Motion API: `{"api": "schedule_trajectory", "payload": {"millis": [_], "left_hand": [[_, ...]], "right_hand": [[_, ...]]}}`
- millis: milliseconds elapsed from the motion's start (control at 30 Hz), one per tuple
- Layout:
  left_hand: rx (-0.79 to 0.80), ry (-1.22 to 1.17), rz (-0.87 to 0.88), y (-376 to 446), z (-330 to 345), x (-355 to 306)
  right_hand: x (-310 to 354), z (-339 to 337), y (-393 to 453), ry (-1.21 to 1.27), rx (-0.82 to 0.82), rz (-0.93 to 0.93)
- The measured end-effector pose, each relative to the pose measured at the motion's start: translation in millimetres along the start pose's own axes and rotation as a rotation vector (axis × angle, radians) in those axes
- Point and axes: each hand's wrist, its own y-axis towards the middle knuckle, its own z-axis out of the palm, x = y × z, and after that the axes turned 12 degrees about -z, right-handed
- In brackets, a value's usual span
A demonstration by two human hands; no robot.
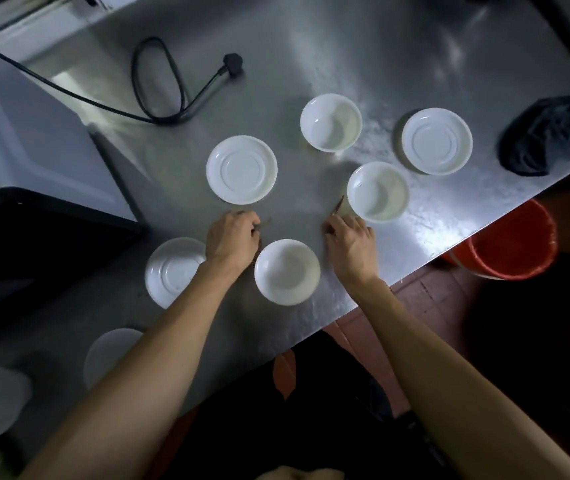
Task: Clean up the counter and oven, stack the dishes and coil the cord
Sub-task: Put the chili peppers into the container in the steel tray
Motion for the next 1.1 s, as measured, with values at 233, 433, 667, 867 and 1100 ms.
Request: {"api": "schedule_trajectory", "payload": {"millis": [233, 433, 667, 867, 1100], "left_hand": [[-0.044, -0.014, -0.004, -1, -5, -2], [-0.160, -0.092, -0.010, -10, -14, -5], [-0.236, -0.178, -0.112, -33, -29, 17], [-0.327, -0.275, -0.210, -66, -39, 60], [-0.406, -0.345, -0.294, -125, -48, 137]], "right_hand": [[8, -5, 19, 0.086, -0.092, -0.143], [24, -8, 37, 0.182, -0.119, -0.312], [65, -4, 44, 0.220, -0.087, -0.506], [112, 1, 33, 0.247, -0.057, -0.628], [183, 9, -2, 0.261, 0.024, -0.787]]}}
